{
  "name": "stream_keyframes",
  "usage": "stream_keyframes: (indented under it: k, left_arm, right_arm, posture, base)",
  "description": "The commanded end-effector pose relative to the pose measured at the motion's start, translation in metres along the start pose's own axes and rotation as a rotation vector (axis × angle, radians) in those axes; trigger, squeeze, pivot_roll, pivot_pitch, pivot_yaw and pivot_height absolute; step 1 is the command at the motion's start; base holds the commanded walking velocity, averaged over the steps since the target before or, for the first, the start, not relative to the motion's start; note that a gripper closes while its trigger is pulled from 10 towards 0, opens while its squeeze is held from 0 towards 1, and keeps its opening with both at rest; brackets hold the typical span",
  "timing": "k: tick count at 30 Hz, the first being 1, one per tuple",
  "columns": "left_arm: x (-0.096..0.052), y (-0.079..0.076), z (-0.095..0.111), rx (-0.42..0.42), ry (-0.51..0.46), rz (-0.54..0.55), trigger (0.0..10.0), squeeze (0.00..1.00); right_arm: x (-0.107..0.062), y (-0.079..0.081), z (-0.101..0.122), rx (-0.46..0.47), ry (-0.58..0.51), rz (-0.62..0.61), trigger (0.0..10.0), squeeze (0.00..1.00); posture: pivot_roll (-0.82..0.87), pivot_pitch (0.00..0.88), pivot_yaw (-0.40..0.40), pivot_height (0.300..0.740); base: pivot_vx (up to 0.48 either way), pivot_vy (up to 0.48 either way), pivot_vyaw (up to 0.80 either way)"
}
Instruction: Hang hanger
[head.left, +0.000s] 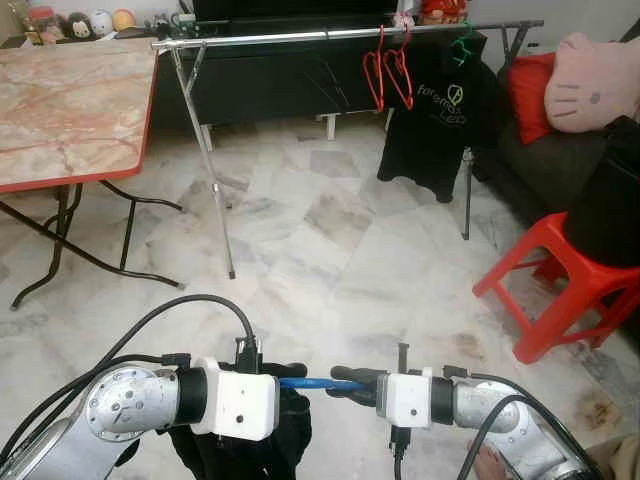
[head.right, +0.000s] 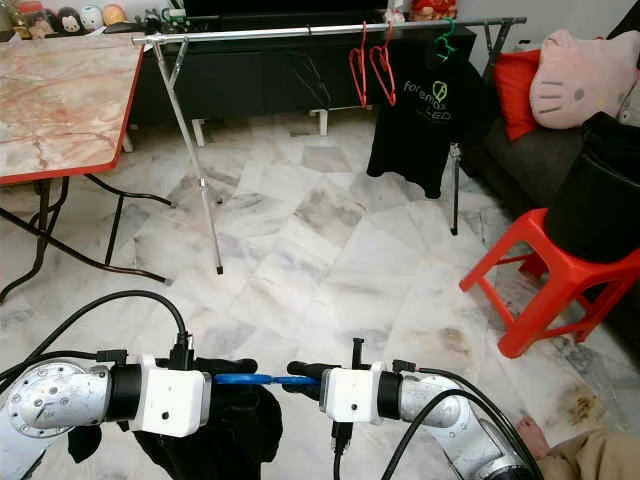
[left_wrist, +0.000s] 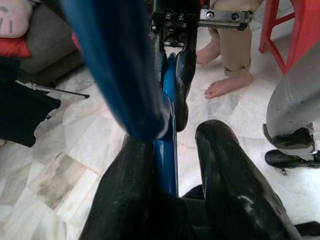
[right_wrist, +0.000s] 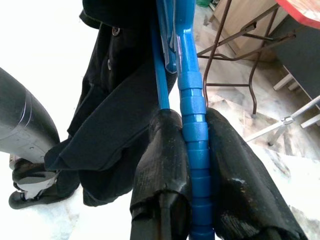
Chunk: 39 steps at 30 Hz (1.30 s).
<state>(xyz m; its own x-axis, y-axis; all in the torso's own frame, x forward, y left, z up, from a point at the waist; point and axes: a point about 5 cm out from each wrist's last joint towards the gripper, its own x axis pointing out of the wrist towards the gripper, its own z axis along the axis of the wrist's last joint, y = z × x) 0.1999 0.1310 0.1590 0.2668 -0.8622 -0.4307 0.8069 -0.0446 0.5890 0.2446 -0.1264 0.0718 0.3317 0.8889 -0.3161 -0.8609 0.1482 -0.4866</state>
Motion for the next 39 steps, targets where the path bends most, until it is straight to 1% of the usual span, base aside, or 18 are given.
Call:
stream_keyframes:
  k: [1,7,8,9,12,15,17,22,27,31,32,34,39]
  left_arm:
    - [0.004,-0.007,0.006,0.011,-0.039,-0.062,10.0,1.00]
    - [0.002,0.000,0.007,0.022,-0.047,-0.016,10.0,1.00]
    - [0.002,0.002,0.007,0.026,-0.045,-0.003,10.0,0.00]
    - [0.000,0.005,0.007,0.019,-0.045,0.015,10.0,0.00]
    - [-0.003,0.006,0.007,0.013,-0.043,0.005,10.0,0.00]
    - [-0.006,0.010,0.007,0.005,-0.041,0.028,10.0,0.00]
    - [-0.011,0.017,0.007,0.014,-0.032,0.063,10.0,0.00]
    - [-0.021,0.026,0.000,0.031,0.014,0.102,10.0,0.00]
    - [-0.026,0.029,0.000,0.022,0.024,0.103,10.0,0.00]
    - [-0.026,0.026,0.004,0.007,0.011,0.083,10.0,0.00]
    - [-0.025,0.026,0.005,0.006,0.007,0.086,10.0,0.00]
    - [-0.024,0.026,0.005,0.005,0.005,0.090,10.0,0.00]
    - [-0.020,0.029,0.004,-0.010,-0.019,0.140,10.0,0.00]
  right_arm:
    - [0.003,-0.006,0.009,-0.012,-0.042,-0.046,0.0,0.00]
    - [0.005,-0.004,0.009,-0.007,-0.048,-0.043,0.0,0.00]
    - [0.005,-0.004,0.009,-0.007,-0.048,-0.042,0.0,0.00]
    - [0.005,-0.004,0.009,-0.008,-0.048,-0.041,0.0,0.00]
    - [0.005,-0.004,0.009,-0.006,-0.048,-0.042,0.0,0.00]
    - [0.006,-0.002,0.008,-0.004,-0.044,-0.041,0.0,0.00]
    - [0.006,-0.002,0.006,-0.001,-0.037,-0.044,0.0,0.00]
    - [0.005,-0.004,0.005,0.006,-0.037,-0.080,0.0,0.00]
    - [0.006,-0.003,0.003,0.017,-0.030,-0.089,0.0,0.00]
    - [0.006,-0.005,-0.002,0.029,-0.003,-0.129,0.0,0.00]
    - [0.007,-0.009,-0.003,0.057,0.002,-0.175,0.0,0.00]
    - [0.007,-0.011,-0.004,0.075,0.000,-0.200,0.0,0.00]
    - [0.009,-0.014,-0.003,0.104,-0.010,-0.233,0.0,0.00]
  posture:
    - [0.01,0.065,-0.016,0.740]
    - [0.02,0.070,-0.016,0.740]
    - [0.02,0.070,-0.016,0.740]
    - [0.02,0.071,-0.017,0.740]
    - [0.02,0.070,-0.017,0.740]
    - [0.02,0.070,-0.017,0.740]
    - [0.02,0.070,-0.017,0.740]
    - [0.02,0.069,-0.017,0.740]
    - [0.02,0.072,-0.019,0.740]
    - [0.02,0.073,-0.020,0.740]
    - [0.02,0.073,-0.020,0.740]
    - [0.02,0.073,-0.020,0.740]
    - [0.02,0.073,-0.021,0.740]
  base:
    - [0.000,0.000,0.00]
    - [0.000,0.000,0.00]
    - [0.000,0.000,0.00]
    - [0.000,0.000,0.00]
    - [0.000,0.000,0.00]
    - [0.000,0.000,0.00]
    - [0.000,0.000,0.00]
    - [0.000,0.000,0.00]
    - [0.000,0.000,0.00]
    - [0.000,0.000,0.00]
    - [0.000,0.000,0.00]
    - [0.000,0.000,0.00]
    - [0.000,0.000,0.00]
